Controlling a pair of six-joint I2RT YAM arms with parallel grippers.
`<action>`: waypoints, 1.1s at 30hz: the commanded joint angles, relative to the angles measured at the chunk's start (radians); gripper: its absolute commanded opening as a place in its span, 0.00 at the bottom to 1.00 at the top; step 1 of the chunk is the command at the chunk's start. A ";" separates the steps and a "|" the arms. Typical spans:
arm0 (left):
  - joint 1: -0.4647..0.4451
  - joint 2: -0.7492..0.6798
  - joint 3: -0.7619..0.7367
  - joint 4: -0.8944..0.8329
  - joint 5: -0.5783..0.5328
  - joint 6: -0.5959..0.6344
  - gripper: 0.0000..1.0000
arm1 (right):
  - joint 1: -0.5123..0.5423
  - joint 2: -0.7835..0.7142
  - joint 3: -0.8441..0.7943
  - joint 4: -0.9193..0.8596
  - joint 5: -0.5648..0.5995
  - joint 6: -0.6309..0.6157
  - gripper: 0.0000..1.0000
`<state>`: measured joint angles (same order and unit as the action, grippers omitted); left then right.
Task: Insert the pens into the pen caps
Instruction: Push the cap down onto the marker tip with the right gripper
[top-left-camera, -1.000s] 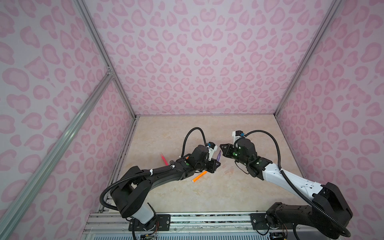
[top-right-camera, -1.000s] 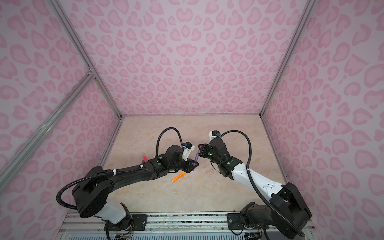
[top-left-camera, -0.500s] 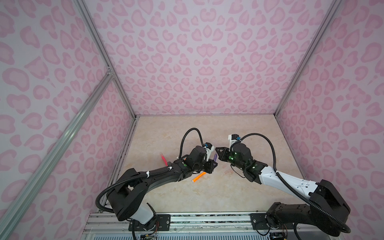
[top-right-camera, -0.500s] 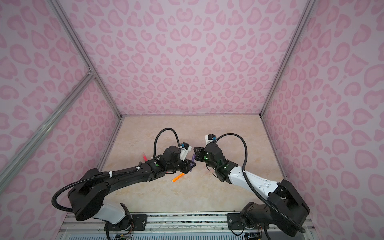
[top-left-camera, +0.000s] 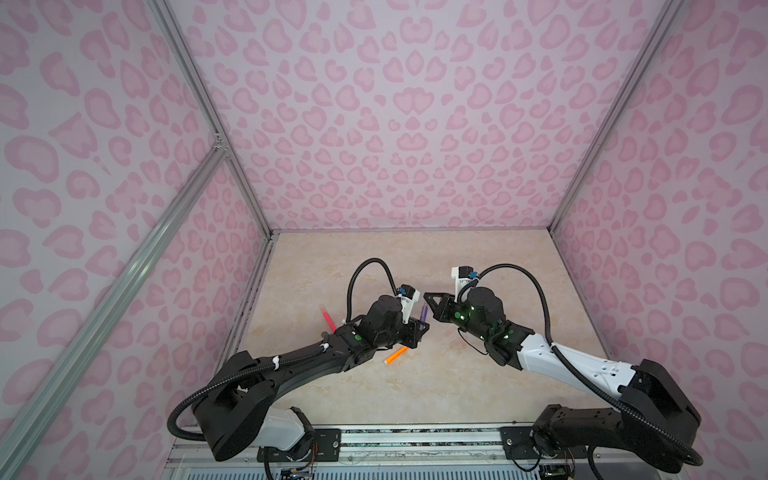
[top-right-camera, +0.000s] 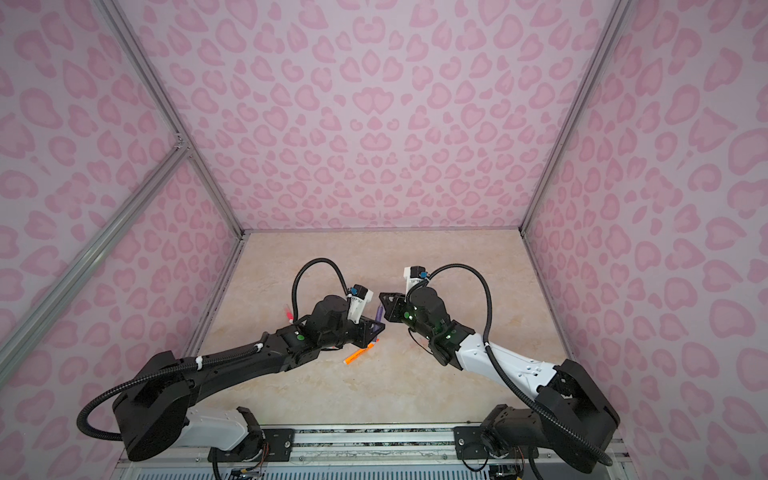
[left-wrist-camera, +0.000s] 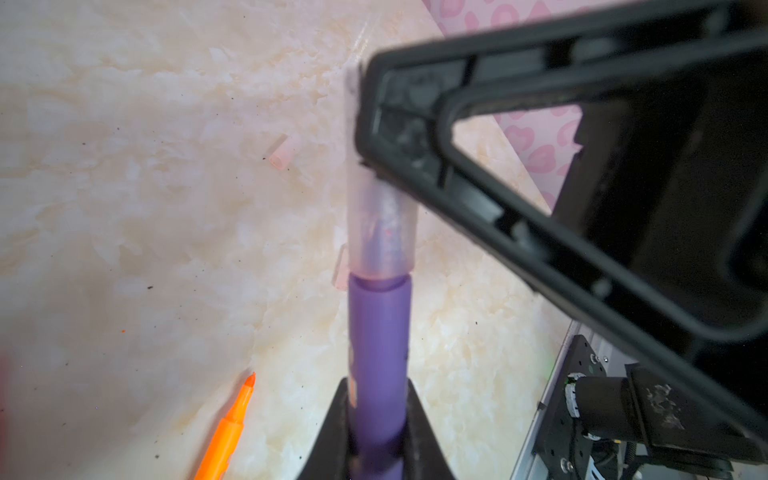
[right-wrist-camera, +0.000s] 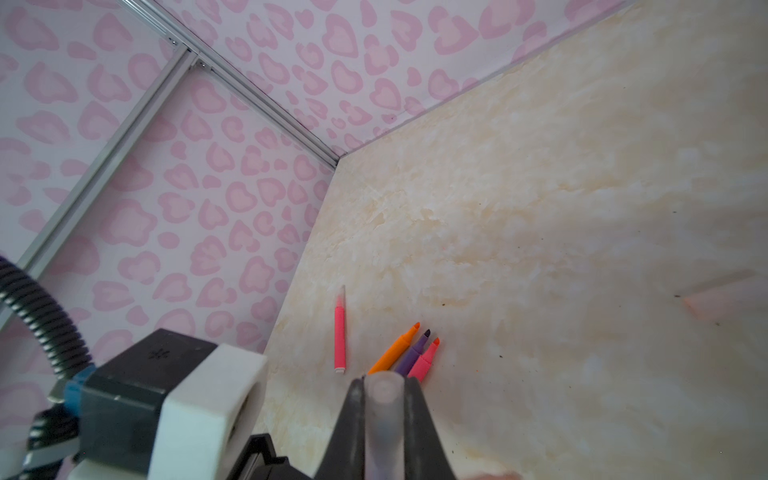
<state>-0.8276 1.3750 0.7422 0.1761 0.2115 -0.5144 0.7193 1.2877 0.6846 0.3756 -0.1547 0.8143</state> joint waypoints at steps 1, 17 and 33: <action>-0.001 -0.061 -0.039 0.176 0.042 0.014 0.04 | 0.006 -0.022 -0.028 0.068 -0.085 -0.017 0.00; -0.015 -0.150 -0.091 0.265 0.134 0.042 0.03 | 0.019 -0.129 -0.022 0.069 -0.123 -0.103 0.14; -0.050 -0.057 -0.013 0.094 -0.119 0.075 0.03 | 0.005 -0.212 0.006 -0.095 0.043 -0.138 0.53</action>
<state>-0.8665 1.3060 0.7055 0.2935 0.1547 -0.4641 0.7261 1.0748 0.6827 0.3157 -0.1467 0.6853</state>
